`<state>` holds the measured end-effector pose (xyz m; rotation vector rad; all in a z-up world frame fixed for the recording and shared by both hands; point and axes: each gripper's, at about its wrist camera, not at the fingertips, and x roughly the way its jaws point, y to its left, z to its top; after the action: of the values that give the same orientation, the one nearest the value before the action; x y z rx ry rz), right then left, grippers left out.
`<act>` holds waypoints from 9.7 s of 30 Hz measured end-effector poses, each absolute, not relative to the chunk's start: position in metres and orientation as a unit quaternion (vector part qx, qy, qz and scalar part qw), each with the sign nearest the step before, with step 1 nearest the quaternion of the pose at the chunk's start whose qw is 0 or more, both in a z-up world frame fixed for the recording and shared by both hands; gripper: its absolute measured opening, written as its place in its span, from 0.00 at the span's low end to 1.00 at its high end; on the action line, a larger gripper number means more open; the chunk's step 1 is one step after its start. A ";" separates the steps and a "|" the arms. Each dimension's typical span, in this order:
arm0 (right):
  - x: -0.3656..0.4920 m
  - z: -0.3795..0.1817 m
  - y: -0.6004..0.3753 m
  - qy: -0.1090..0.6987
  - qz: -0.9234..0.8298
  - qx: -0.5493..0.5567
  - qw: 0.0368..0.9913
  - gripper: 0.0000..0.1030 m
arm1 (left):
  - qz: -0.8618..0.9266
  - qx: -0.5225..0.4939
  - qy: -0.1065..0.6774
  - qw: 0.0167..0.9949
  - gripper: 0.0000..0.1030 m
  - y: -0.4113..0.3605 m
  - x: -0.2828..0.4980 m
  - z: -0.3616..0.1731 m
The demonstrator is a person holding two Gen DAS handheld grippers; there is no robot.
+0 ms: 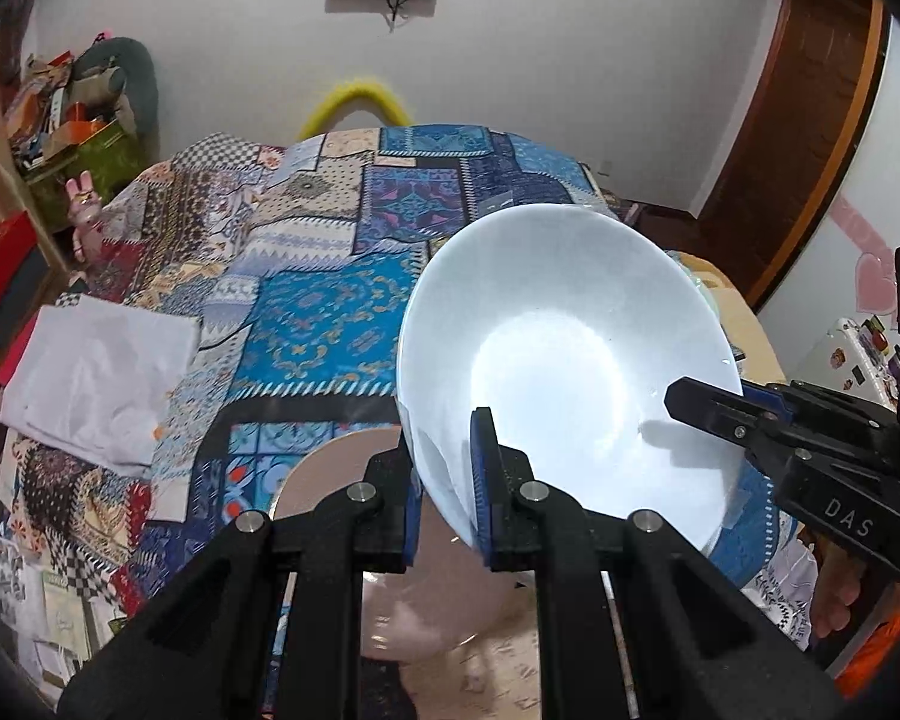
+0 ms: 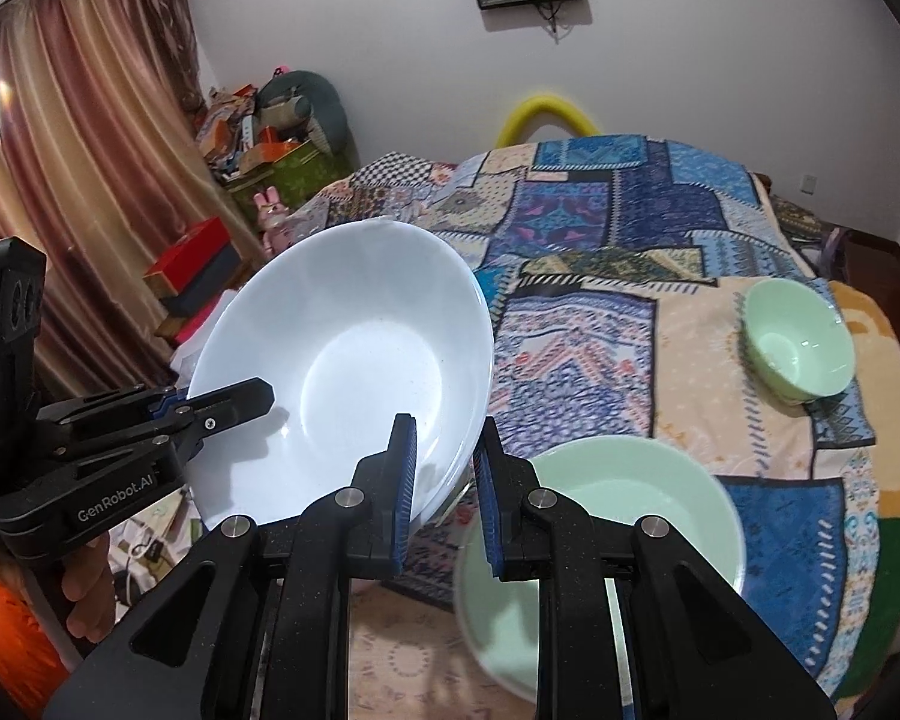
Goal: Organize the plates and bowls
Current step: 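Lift the black-spotted white bowl with both tools and carry it over the pink bowl, then lower the black-spotted white bowl into the pink bowl and open both tools, then move both tools to the pale green bowl rim, then close the left tool on the pale green bowl rim while the right tool grips it too, then lift the pale green bowl with both tools and carry it over the nested bowls, then lower the pale green bowl into the nested bowls with both tools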
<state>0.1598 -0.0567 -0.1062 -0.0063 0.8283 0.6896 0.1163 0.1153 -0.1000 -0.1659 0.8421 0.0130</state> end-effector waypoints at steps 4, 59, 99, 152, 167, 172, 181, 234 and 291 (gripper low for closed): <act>0.156 -0.115 -0.041 0.405 0.340 -0.006 0.849 0.17 | 0.018 -0.086 0.416 0.905 0.13 0.132 0.109 -0.109; 0.148 -0.172 -0.013 0.470 0.331 -0.049 0.816 0.18 | 0.051 -0.091 0.517 0.850 0.14 0.175 0.101 -0.218; 0.245 -0.134 -0.212 0.394 0.161 -0.002 0.905 0.64 | -0.023 -0.052 0.432 0.900 0.81 0.036 0.211 -0.126; 0.318 -0.200 -0.245 0.479 0.206 0.058 0.851 0.21 | -0.078 -0.030 0.518 0.851 0.51 -0.076 0.370 -0.227; 0.324 -0.210 -0.241 0.483 0.188 0.067 0.853 0.20 | -0.101 -0.033 0.536 0.838 0.17 -0.084 0.372 -0.248; 0.321 -0.208 -0.237 0.478 0.175 0.057 0.859 0.18 | -0.098 -0.024 0.528 0.843 0.16 -0.088 0.370 -0.246; 0.306 -0.193 -0.235 0.472 0.175 0.059 0.862 0.18 | -0.100 -0.024 0.512 0.853 0.16 -0.082 0.350 -0.227; 0.160 -0.094 -0.113 0.377 0.258 0.019 0.889 0.18 | -0.046 -0.065 0.392 0.917 0.16 0.050 0.136 -0.081; 0.145 -0.196 0.011 0.506 0.326 -0.008 0.799 0.18 | 0.038 -0.116 0.498 0.859 0.16 0.184 0.098 -0.203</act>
<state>0.1448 0.0113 -0.1963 -0.0177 1.0851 0.7001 0.0984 0.1839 -0.2031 -0.2444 1.0452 0.0792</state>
